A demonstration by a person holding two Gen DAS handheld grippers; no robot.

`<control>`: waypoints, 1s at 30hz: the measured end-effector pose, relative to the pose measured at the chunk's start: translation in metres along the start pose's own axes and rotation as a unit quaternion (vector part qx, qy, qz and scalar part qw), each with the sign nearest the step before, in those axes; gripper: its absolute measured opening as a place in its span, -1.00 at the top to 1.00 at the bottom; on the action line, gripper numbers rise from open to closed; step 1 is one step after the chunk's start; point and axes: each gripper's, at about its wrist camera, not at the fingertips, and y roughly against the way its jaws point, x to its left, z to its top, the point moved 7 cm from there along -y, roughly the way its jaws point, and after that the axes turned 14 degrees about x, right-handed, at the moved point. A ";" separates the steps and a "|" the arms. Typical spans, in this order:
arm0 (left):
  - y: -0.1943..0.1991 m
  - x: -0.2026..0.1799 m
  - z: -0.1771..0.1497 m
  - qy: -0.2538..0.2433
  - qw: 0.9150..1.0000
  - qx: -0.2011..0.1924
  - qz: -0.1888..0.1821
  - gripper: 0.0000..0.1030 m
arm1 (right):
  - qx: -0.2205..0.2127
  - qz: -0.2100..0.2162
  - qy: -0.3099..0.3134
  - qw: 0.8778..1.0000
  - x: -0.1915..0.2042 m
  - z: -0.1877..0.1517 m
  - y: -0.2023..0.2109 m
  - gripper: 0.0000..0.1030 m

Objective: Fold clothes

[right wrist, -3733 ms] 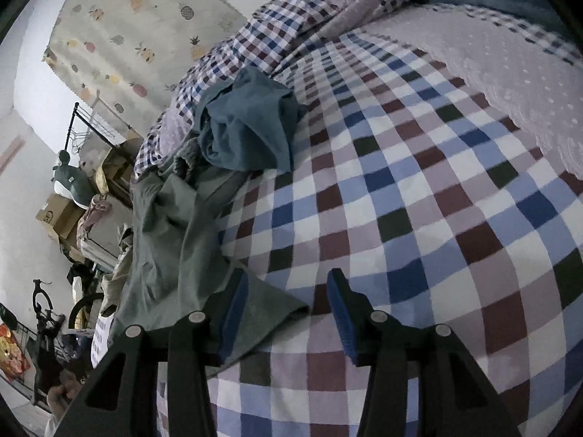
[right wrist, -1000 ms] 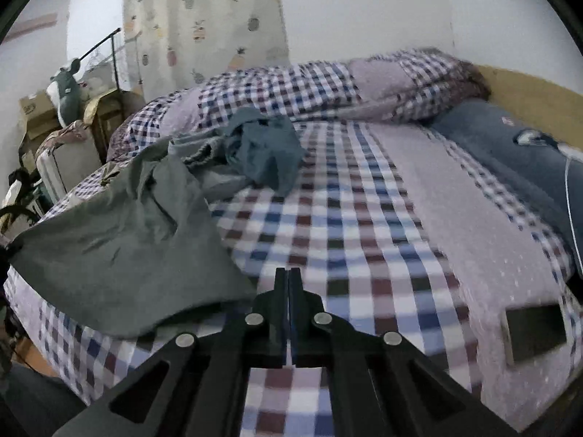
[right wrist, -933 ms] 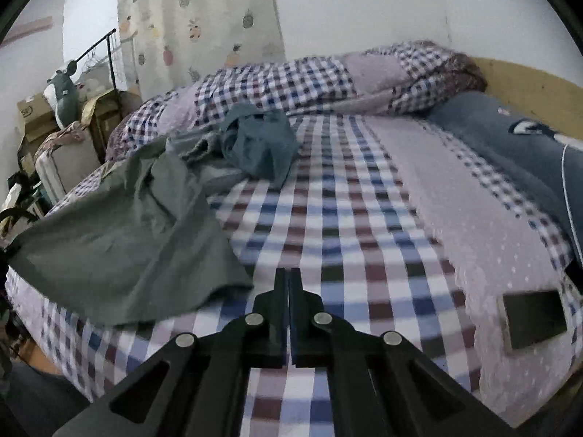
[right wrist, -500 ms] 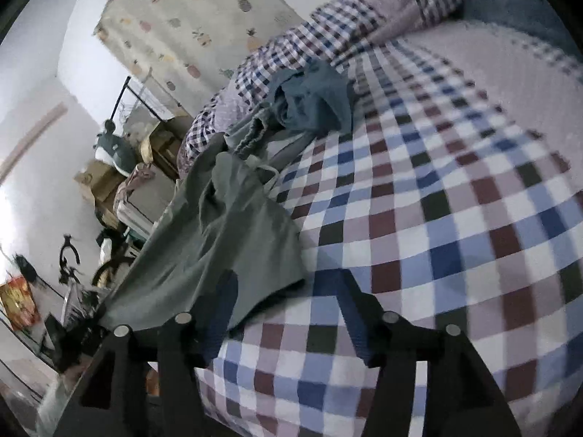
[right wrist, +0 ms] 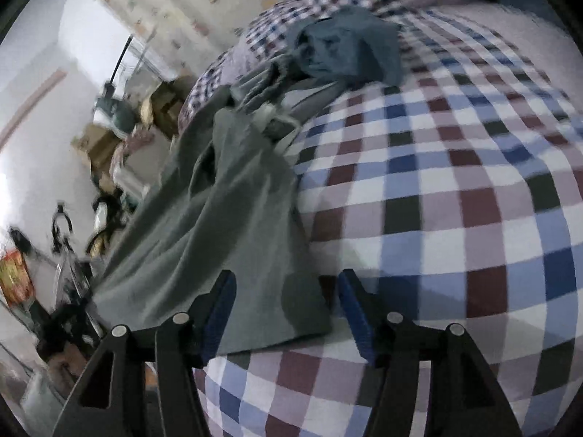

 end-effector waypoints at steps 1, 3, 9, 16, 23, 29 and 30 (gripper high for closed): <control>-0.002 -0.001 -0.001 -0.004 1.000 0.005 0.001 0.94 | 0.008 -0.024 0.024 0.999 0.007 -0.003 -0.004 0.13; -0.004 -0.005 -0.004 -0.012 1.000 0.009 0.006 0.94 | 0.020 -0.085 0.065 0.994 0.018 -0.010 -0.012 0.87; -0.005 -0.025 -0.015 -0.058 0.998 0.023 0.004 0.94 | -0.018 -0.161 0.063 0.985 0.012 -0.017 0.015 0.94; 0.017 -0.045 -0.026 -0.088 0.996 0.012 -0.027 0.94 | -0.089 -0.196 0.068 0.974 0.018 -0.029 0.085 0.96; 0.062 -0.019 -0.024 -0.042 0.997 -0.025 -0.052 0.94 | -0.111 -0.190 0.096 0.971 0.063 -0.070 0.124 0.96; 0.049 -0.001 -0.028 -0.033 0.999 0.015 0.005 0.92 | -0.075 -0.184 0.098 0.975 0.072 -0.105 0.115 0.95; 0.049 0.001 -0.028 -0.030 0.999 0.015 0.009 0.92 | -0.058 -0.187 0.094 0.976 0.067 -0.108 0.106 0.94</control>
